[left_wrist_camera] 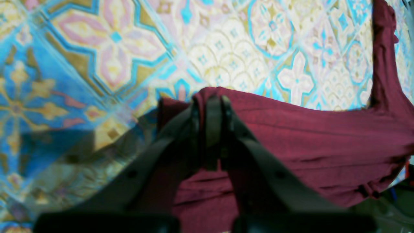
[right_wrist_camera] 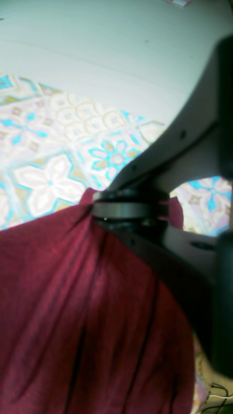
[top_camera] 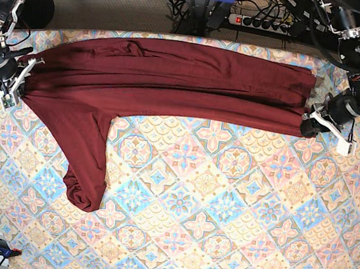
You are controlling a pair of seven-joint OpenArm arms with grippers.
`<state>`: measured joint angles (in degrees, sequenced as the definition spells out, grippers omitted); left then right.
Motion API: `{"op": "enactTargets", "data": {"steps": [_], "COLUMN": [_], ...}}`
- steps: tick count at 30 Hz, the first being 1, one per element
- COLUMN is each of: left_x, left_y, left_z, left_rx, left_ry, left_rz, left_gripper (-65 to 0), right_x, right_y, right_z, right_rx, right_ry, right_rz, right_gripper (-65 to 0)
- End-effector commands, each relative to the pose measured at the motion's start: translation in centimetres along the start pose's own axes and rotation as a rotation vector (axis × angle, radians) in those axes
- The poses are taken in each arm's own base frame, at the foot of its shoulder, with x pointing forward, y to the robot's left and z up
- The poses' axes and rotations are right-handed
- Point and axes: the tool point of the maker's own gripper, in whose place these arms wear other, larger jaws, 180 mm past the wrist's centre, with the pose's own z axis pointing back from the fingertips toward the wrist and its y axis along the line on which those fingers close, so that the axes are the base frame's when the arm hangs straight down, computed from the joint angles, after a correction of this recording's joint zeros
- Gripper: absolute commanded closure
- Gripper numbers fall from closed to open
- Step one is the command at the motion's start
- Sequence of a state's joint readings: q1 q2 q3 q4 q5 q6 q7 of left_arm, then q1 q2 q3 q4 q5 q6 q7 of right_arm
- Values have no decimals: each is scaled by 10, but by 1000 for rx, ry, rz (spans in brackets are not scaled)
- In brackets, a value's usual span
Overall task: Layout the t-shirt on the table in an organized manner, then fold the t-shirt properly
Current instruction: 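Fold the grasped hem edge with both grippers toward the collar edge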
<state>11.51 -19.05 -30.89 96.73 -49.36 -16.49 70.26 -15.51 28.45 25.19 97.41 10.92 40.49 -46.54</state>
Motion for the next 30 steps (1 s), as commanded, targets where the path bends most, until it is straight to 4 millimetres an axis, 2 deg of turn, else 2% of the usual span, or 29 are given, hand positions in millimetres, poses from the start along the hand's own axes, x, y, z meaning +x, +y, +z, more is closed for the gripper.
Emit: {"op": "enactTargets", "data": {"steps": [1, 6, 11, 17, 20, 24, 30], "left_x": [6, 2, -5, -15, -12, -23, -30], "left_y": [0, 3, 14, 11, 8, 20, 25], "left_z": [5, 5, 4, -5, -10, -16, -17], "left_rx": [-1, 13, 80, 106, 111, 132, 136], "left_ry": [-24, -9, 26, 72, 77, 115, 133], "left_rz": [-15, -21, -57, -115, -141, -109, -91], "left_gripper": [0, 0, 0, 0, 0, 0, 0], "right_x": [11, 5, 4, 1, 1, -2, -10], "right_y": [-14, -11, -10, -9, -9, -8, -9], "right_z": [7, 7, 7, 6, 5, 5, 5], "right_rx": [-35, -28, -26, -22, -21, -20, -21], "right_ry": [-31, -18, -14, -7, -5, 13, 52], "right_rz": [19, 20, 19, 17, 18, 18, 19], "right_gripper": [-2, -1, -1, -1, -1, -1, 0]}}
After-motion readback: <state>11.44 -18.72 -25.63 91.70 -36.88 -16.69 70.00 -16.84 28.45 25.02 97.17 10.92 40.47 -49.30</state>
